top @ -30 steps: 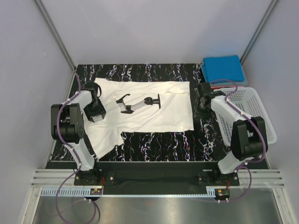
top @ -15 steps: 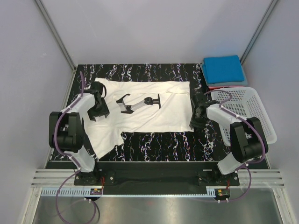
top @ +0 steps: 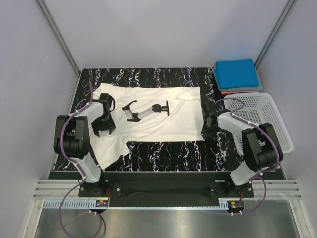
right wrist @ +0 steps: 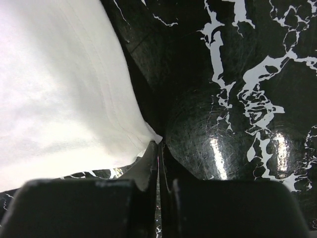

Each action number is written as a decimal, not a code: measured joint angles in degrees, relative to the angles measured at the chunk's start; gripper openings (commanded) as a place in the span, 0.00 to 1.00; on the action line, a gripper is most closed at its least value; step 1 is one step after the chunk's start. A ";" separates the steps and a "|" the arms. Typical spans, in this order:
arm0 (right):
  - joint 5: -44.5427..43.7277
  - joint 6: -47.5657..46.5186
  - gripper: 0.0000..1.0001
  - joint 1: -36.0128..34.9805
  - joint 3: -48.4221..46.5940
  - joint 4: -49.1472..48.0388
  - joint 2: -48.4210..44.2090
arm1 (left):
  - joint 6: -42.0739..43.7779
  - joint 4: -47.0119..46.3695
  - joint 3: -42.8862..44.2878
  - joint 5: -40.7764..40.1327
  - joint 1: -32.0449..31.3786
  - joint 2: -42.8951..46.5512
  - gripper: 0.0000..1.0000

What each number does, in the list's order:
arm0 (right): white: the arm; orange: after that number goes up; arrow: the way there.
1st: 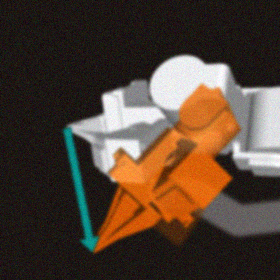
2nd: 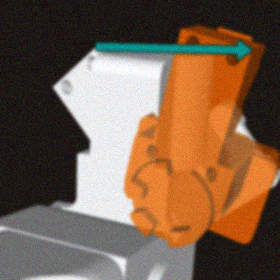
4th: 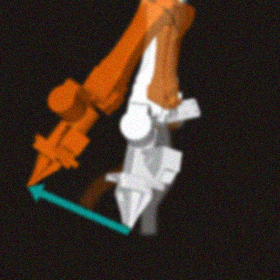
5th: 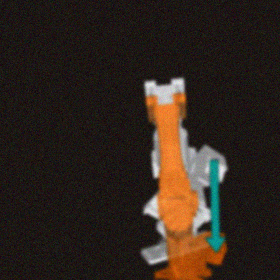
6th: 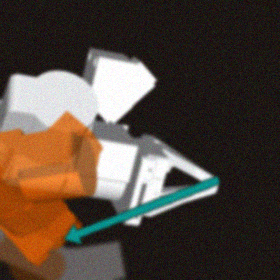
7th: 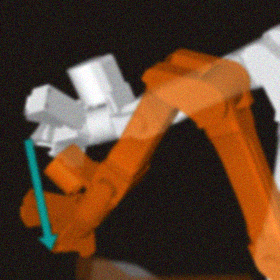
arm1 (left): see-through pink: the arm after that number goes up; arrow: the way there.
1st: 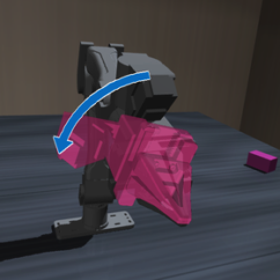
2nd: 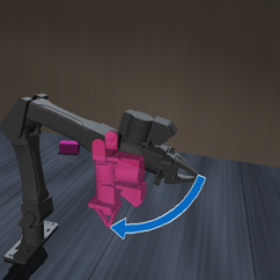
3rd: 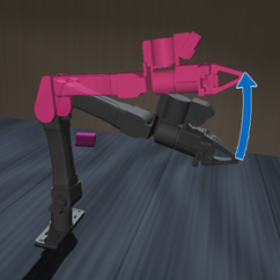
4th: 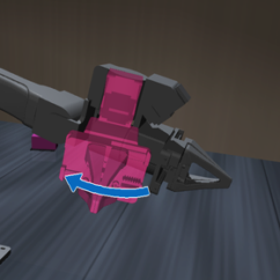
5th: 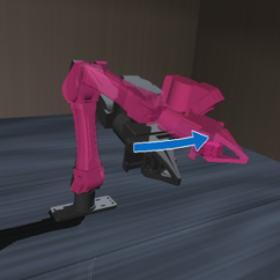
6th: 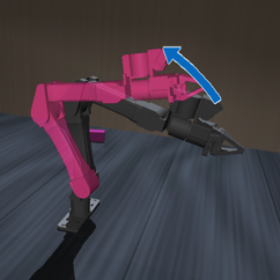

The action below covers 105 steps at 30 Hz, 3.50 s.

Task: Fold and stack the t-shirts
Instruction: Flatten the tshirt out

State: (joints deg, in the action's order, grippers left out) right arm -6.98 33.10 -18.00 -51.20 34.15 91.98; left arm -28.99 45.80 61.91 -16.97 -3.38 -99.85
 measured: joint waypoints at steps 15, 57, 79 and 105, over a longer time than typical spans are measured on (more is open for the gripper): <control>-7.63 3.32 0.10 -0.11 0.37 8.92 -3.54 | 1.09 5.95 3.93 3.63 -0.39 7.89 0.79; -5.53 18.64 0.42 8.57 -56.70 17.46 32.89 | 4.72 -11.43 14.32 23.04 7.72 -10.32 0.67; -2.60 39.34 0.40 9.40 -67.32 30.25 42.42 | 4.76 -12.15 13.42 22.97 6.64 -7.10 0.65; -4.26 41.97 0.42 9.40 -69.55 30.25 44.06 | 4.76 -12.31 11.85 22.21 6.34 -7.10 0.62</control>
State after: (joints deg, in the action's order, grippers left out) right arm -11.25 75.07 -8.60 -120.75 64.40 136.05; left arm -24.23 33.50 73.76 5.23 2.96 -106.96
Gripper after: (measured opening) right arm 0.415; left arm 0.627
